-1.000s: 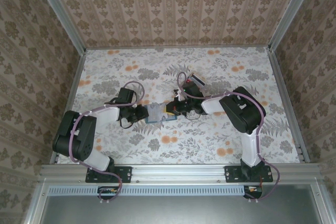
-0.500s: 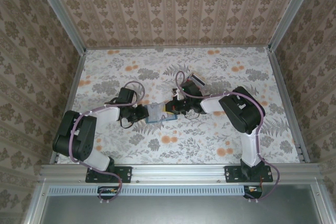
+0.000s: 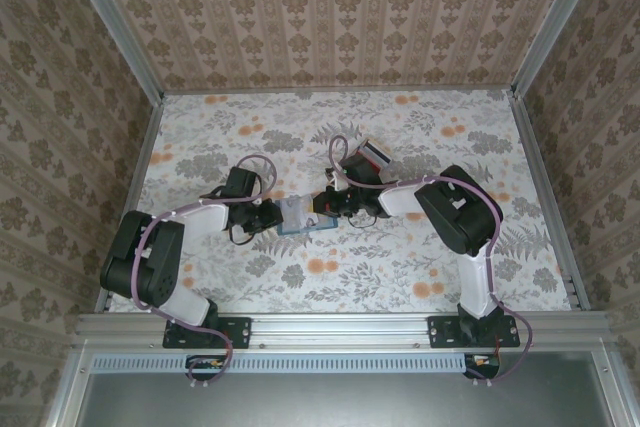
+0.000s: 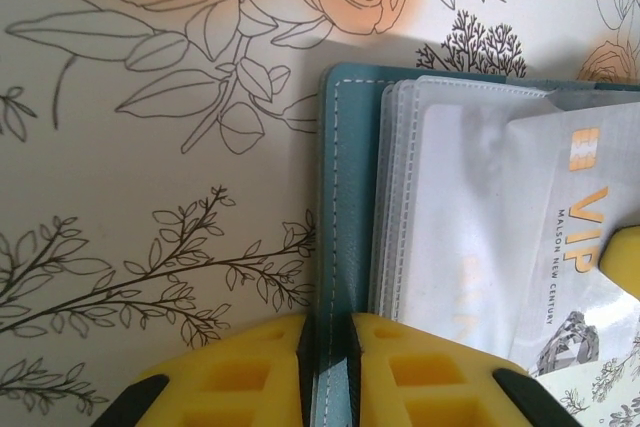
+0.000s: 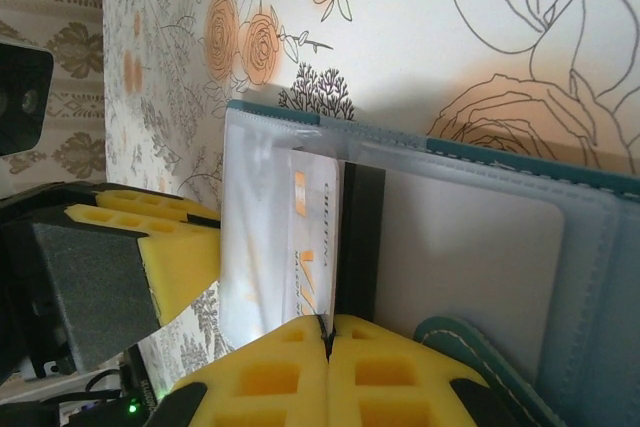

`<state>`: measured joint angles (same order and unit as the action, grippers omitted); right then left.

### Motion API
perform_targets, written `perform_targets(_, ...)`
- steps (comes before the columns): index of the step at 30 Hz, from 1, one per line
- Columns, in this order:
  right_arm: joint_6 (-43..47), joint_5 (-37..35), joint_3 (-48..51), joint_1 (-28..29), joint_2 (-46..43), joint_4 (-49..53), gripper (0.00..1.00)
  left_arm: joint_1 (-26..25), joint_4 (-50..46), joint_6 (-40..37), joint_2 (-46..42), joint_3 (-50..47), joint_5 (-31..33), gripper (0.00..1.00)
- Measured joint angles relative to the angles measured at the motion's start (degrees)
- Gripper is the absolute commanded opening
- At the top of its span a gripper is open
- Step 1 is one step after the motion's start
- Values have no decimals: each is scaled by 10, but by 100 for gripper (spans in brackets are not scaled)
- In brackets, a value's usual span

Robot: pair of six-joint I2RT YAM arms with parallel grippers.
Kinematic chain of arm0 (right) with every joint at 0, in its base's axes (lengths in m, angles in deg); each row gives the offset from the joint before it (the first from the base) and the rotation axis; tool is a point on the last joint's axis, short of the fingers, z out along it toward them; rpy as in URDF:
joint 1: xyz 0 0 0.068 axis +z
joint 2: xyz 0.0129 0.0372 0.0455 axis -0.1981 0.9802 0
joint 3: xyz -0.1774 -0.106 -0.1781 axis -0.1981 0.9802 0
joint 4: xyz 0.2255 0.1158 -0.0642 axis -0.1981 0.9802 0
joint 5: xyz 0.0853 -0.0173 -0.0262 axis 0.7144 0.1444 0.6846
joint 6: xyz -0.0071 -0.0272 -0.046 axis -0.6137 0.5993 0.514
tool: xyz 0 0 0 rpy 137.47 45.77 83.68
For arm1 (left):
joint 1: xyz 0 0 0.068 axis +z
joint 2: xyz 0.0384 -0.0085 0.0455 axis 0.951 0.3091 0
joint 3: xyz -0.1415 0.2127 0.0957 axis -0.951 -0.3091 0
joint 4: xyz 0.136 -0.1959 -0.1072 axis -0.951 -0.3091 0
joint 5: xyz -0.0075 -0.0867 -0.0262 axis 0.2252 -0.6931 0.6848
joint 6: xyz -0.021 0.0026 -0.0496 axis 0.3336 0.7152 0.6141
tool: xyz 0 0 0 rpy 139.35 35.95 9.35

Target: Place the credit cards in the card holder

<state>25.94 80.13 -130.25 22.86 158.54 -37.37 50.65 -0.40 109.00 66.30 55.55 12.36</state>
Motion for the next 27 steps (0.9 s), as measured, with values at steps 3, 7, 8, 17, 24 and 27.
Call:
perform_targets(3, 9, -12, 0, 3, -3, 0, 4, 0, -1, 0, 0, 0, 0, 19)
perform_targets(7, 12, -25, 0, 5, -4, 0, 4, -2, -1, 0, 0, 2, 2, 19)
perform_targets(8, 12, -28, 1, 5, -5, 0, 4, -2, -1, 0, 0, 2, 2, 19)
perform_targets(17, 24, -51, 0, 17, -7, 1, 4, -6, -1, 0, 1, 2, 7, 19)
perform_targets(24, 38, -79, -26, 46, -7, 23, 5, -13, -4, 0, 3, 8, 16, 19)
perform_targets(27, 43, -87, -29, 48, -7, 33, 5, -15, -6, 0, 5, 10, 19, 19)
